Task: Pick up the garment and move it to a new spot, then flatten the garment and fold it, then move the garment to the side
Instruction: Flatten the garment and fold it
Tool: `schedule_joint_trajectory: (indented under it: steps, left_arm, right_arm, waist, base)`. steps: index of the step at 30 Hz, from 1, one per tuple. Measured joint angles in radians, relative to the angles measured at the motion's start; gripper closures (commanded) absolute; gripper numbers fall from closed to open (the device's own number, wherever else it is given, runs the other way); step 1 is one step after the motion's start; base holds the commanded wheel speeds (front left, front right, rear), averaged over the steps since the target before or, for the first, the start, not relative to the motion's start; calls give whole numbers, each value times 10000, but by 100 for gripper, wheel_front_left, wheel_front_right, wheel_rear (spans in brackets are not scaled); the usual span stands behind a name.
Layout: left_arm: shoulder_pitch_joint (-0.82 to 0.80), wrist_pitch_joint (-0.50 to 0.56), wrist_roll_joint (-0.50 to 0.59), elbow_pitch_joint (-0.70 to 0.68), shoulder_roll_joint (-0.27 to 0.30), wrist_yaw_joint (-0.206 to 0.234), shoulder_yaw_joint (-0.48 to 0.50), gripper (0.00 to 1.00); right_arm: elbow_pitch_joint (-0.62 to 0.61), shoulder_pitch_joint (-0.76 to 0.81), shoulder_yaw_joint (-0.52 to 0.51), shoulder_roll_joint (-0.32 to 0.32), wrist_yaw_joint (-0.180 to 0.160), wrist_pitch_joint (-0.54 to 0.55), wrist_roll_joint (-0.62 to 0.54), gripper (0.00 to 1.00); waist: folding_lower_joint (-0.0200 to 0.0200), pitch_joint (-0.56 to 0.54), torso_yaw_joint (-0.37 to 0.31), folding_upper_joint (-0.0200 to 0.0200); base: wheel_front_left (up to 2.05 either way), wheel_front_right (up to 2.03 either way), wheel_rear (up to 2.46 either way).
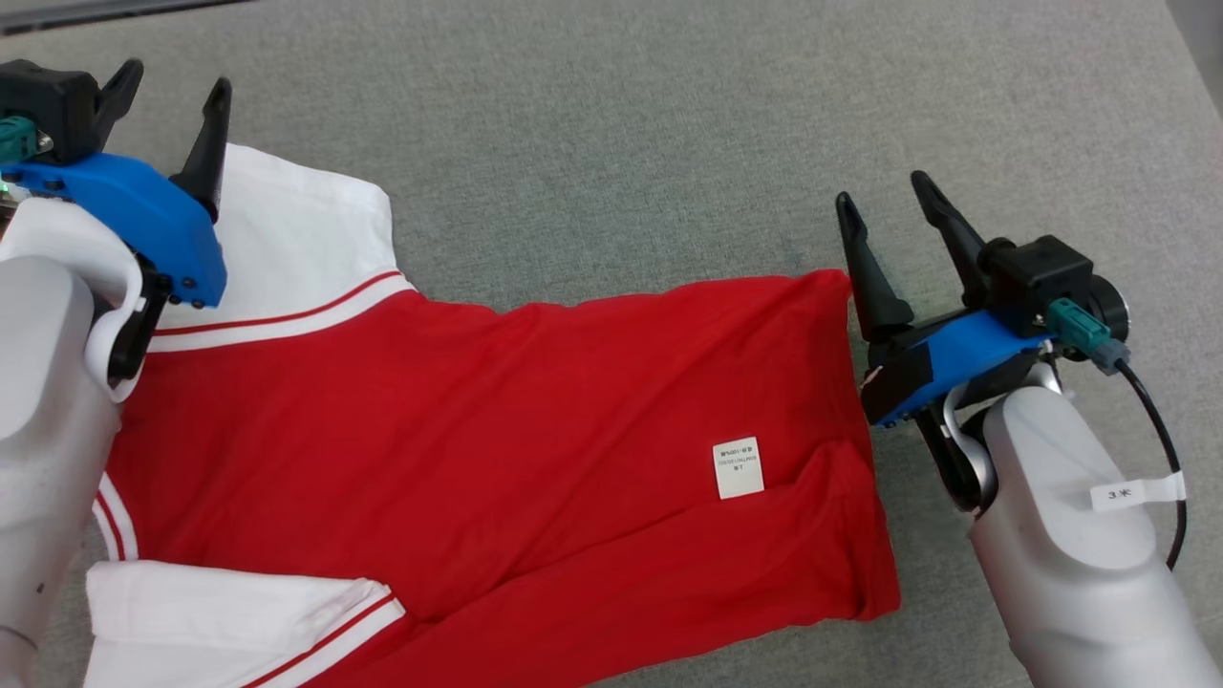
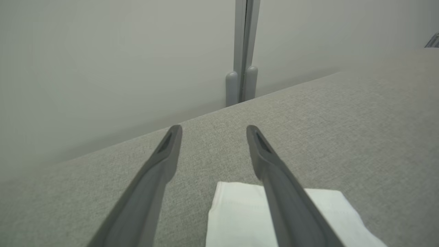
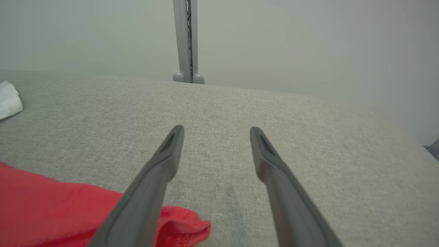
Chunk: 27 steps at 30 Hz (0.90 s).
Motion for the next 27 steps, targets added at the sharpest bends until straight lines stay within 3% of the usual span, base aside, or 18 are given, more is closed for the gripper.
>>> schedule_joint_trajectory:
  steps: [6, 20, 22, 23, 27]
  left_arm:
    - [-327, 646, -1197, 876, 222, 0, -1047, 0]
    - [-361, 1501, -3858, 991, 422, 0, -2610, 0]
    - [-388, 1544, -3996, 1012, 464, 2, -2838, 87]
    - [-413, 1542, -4071, 1022, 485, 2, -2930, 100]
    - [-399, 1189, -4213, 1053, 487, 0, -3396, 100]
  right_arm:
    - [282, -362, 226, 176, 0, -134, 21, 0]
    - [619, -689, 453, 267, 0, -219, 109, 0]
    - [635, -698, 476, 268, 0, -219, 125, 0]
    - [669, -698, 491, 261, 0, -219, 127, 0]
    - [1034, -697, 717, 132, 0, -190, 291, 0]
  waist:
    - [-1, 386, -194, 1]
    - [-4, 478, -240, -3]
    - [-4, 472, -263, -3]
    - [-5, 461, -263, -3]
    - [-4, 311, -219, -3]
  base:
    - [0, 0, 0]
    - [0, 0, 0]
    - [0, 0, 0]
    - [0, 0, 0]
    - [0, 0, 0]
